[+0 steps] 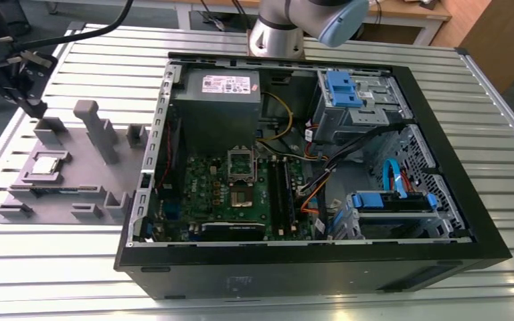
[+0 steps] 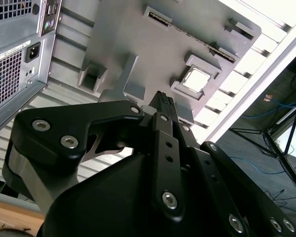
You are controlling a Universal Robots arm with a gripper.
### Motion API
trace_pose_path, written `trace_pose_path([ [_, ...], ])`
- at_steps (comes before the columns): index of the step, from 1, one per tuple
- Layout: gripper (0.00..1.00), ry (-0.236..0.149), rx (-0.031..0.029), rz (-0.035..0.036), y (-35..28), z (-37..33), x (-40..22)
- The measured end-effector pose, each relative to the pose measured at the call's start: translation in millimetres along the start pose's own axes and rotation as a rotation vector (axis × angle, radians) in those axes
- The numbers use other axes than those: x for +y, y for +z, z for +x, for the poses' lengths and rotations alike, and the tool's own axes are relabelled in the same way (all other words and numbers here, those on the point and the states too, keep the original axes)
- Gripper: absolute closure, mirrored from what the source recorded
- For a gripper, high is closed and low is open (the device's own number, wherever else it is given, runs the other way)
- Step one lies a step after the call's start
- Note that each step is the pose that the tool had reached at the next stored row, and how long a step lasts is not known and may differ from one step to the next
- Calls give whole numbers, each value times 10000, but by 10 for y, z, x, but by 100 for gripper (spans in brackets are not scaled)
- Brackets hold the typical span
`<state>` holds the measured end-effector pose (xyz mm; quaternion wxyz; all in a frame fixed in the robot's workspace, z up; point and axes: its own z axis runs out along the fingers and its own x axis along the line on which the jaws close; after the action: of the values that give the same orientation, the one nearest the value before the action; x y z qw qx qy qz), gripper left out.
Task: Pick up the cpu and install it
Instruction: 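Reach for the cpu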
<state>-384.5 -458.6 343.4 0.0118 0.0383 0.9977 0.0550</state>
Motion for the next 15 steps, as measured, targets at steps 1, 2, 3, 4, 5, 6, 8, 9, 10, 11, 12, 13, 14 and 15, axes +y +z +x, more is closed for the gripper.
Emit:
trace_pose_path([
  [1, 90, 0, 0, 0, 3, 1, -6],
  [2, 90, 0, 0, 1, 5, 1, -12],
  [3, 90, 0, 0, 0, 8, 1, -17],
  [4, 90, 0, 0, 1, 10, 2, -23],
  [5, 90, 0, 1, 1, 12, 2, -29],
  [6, 90, 0, 1, 1, 14, 2, -36],
  [8, 90, 0, 0, 0, 18, 2, -48],
  [9, 90, -1, 0, 0, 20, 2, -54],
  [10, 90, 0, 0, 0, 21, 2, -60],
  [11, 90, 0, 1, 1, 22, 2, -67],
  [12, 90, 0, 1, 0, 22, 1, -75],
  [13, 90, 0, 1, -1, 23, 1, -82],
  [14, 90, 0, 0, -2, 23, 0, -88],
  [15, 90, 1, 1, -2, 22, 1, -90],
])
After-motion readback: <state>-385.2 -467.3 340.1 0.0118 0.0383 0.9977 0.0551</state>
